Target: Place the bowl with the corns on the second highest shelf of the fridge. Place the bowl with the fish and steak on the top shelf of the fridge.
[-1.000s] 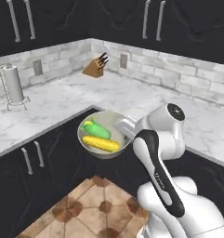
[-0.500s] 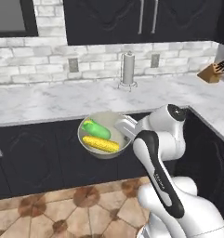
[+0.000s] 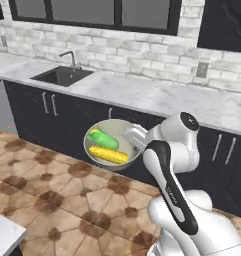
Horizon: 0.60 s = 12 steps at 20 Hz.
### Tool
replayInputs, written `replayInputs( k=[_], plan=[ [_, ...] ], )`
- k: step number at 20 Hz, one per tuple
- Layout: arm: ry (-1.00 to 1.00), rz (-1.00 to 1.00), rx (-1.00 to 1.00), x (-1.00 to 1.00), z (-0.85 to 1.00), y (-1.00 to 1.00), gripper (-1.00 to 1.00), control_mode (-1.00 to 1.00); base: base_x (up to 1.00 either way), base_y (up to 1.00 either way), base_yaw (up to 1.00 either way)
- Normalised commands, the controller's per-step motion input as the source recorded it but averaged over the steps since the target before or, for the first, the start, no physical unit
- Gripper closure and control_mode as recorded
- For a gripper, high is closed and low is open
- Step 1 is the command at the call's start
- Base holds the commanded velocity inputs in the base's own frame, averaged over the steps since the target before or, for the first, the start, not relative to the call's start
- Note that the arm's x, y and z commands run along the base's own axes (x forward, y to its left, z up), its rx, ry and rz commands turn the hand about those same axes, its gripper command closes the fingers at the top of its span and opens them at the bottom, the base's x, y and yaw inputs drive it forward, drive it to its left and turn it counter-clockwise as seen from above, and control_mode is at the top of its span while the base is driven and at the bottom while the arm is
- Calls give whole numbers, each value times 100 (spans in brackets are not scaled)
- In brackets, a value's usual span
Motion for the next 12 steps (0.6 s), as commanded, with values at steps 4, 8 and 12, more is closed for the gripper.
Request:
replayInputs(
  k=[4, 8, 12],
  plan=[
    [0, 0, 0, 0, 0, 0, 100, 100, 0, 0, 100],
    [0, 0, 0, 0, 0, 0, 100, 100, 0, 0, 100],
    [0, 0, 0, 0, 0, 0, 100, 100, 0, -7, 100]
  ],
)
